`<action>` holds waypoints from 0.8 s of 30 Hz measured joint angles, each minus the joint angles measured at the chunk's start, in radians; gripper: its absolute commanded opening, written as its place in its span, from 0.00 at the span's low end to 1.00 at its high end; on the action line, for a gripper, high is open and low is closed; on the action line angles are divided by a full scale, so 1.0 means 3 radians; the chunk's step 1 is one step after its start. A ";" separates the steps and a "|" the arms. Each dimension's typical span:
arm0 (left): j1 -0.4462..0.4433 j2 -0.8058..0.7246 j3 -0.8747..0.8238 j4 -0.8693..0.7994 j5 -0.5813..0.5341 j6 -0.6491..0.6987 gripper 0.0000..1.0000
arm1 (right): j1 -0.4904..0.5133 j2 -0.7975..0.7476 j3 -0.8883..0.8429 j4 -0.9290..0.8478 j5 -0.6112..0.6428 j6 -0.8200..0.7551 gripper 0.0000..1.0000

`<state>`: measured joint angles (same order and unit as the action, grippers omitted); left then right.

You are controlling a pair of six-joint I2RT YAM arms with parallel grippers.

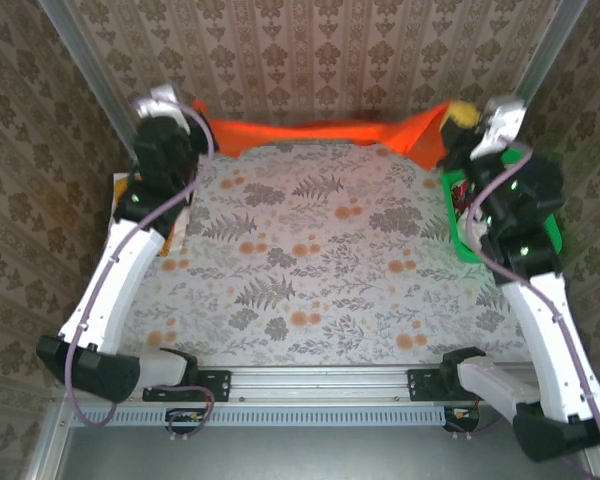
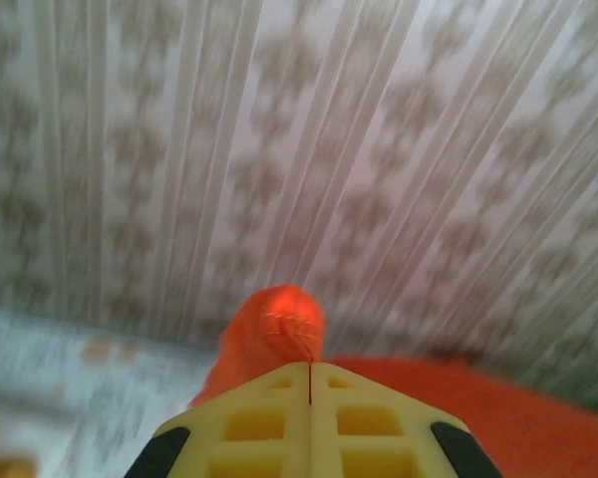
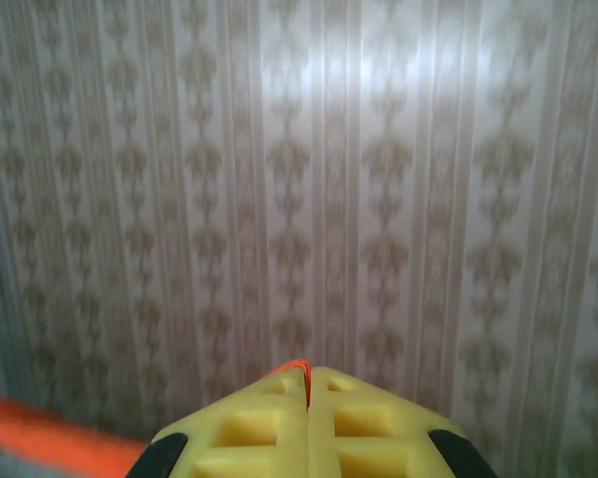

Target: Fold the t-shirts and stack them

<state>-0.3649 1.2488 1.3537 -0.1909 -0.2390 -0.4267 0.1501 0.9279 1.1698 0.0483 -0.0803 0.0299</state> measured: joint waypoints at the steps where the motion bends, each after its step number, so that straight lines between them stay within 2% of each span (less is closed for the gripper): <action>1: 0.0000 -0.0117 -0.0417 0.0032 0.0001 -0.0084 0.00 | 0.0000 -0.0158 -0.0304 -0.0072 -0.0029 0.0075 0.00; 4: -0.0003 -0.0379 -0.1413 0.0079 0.0001 -0.0334 0.00 | 0.0000 -0.0509 -0.1086 -0.0280 -0.0155 0.0375 0.00; 8: -0.0003 -0.0533 -0.2251 0.0093 0.0045 -0.0666 0.00 | 0.0000 -0.0754 -0.1892 -0.0462 -0.0385 0.0921 0.00; 11: -0.0004 -0.0547 -0.2584 0.0195 0.0102 -0.0904 0.00 | 0.0001 -0.0825 -0.2321 -0.0506 -0.0511 0.1347 0.00; 16: -0.0025 -0.0528 -0.2890 0.0315 0.0118 -0.1190 0.01 | 0.0003 -0.0870 -0.2653 -0.0584 -0.0587 0.1849 0.00; 21: -0.0025 -0.0439 -0.3001 0.0329 0.0113 -0.1311 0.06 | 0.0154 -0.0977 -0.2762 -0.0725 -0.0646 0.2063 0.00; 24: -0.0025 -0.0439 -0.3065 0.0326 0.0113 -0.1366 0.13 | 0.0318 -0.1124 -0.2815 -0.0900 -0.0631 0.2148 0.01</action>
<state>-0.3725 1.1172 0.4343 -0.0933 -0.2050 -0.8364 0.2455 0.5907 0.3252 -0.2218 -0.2695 0.6743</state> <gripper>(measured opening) 0.092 0.045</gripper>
